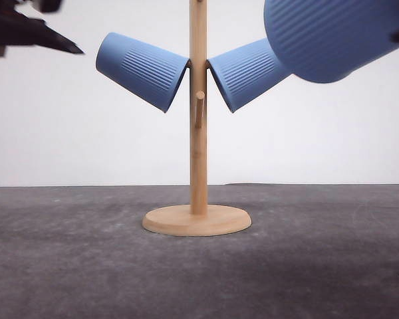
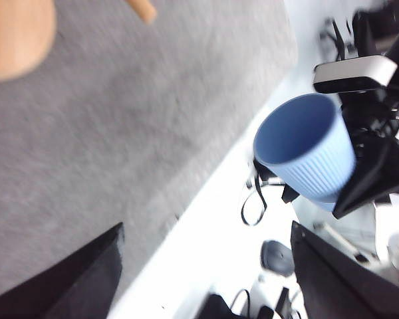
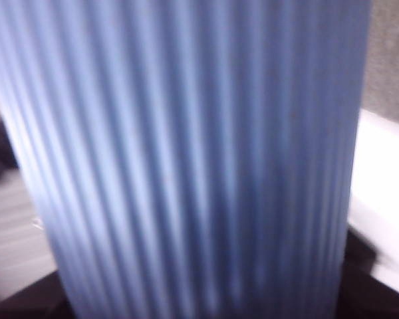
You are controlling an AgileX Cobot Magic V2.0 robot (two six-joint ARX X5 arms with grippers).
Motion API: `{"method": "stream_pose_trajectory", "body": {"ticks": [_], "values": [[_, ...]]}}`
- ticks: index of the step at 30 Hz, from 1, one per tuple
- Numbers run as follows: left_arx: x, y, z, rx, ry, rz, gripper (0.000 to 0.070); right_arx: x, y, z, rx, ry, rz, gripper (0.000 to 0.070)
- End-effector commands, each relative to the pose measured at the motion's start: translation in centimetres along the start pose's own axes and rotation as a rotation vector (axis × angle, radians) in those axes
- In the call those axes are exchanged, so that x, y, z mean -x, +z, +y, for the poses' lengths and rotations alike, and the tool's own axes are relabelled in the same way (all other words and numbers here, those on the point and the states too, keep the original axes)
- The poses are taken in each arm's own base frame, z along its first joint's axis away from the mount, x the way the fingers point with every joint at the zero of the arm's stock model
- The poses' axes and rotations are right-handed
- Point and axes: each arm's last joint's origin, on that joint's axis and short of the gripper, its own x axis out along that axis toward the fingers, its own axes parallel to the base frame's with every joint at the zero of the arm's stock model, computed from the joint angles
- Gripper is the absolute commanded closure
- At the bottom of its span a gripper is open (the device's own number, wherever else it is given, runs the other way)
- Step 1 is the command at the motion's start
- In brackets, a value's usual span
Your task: Place three cups
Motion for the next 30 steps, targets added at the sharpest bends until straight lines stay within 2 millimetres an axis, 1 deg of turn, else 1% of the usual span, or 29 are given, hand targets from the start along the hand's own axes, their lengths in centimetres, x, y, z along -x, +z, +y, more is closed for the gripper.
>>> {"method": "stream_pose_trajectory", "body": {"ticks": [1,5,8,12,17,20,24,27,30], "values": [[0.8,0.3,-0.4,-0.045,0.005,-0.034,0.0225,-0.2,1.1,0.1,-0.173,0.018,0.013,0.0421],[2.2,-0.2,-1.0,-0.060,0.025,-0.085,0.0225,-1.5,3.6,0.2,-0.247,0.038,0.021,0.0421],[2.7,-0.6,-1.4,-0.075,0.034,-0.108,0.0225,-2.1,5.4,1.3,-0.233,0.100,-0.010,0.0421],[3.0,-0.8,-1.9,-0.091,0.035,-0.119,0.0225,-2.9,7.8,2.7,-0.186,0.199,-0.100,0.0421],[3.1,-0.9,-2.0,-0.091,0.036,-0.120,0.0226,-4.3,10.0,2.7,-0.182,0.266,-0.173,0.0421],[3.1,-0.9,-2.0,-0.091,0.035,-0.120,0.0226,-5.5,10.4,2.6,-0.167,0.281,-0.166,0.0421],[3.1,-0.9,-2.0,-0.091,0.035,-0.120,0.0226,-6.4,10.1,2.8,-0.159,0.287,-0.132,0.0421],[3.1,-0.9,-2.0,-0.091,0.035,-0.120,0.0226,-6.7,9.9,2.9,-0.161,0.284,-0.124,0.0421],[3.1,-0.9,-2.0,-0.090,0.035,-0.120,0.0226,-6.7,10.1,2.7,-0.183,0.281,-0.161,0.0421]]}}
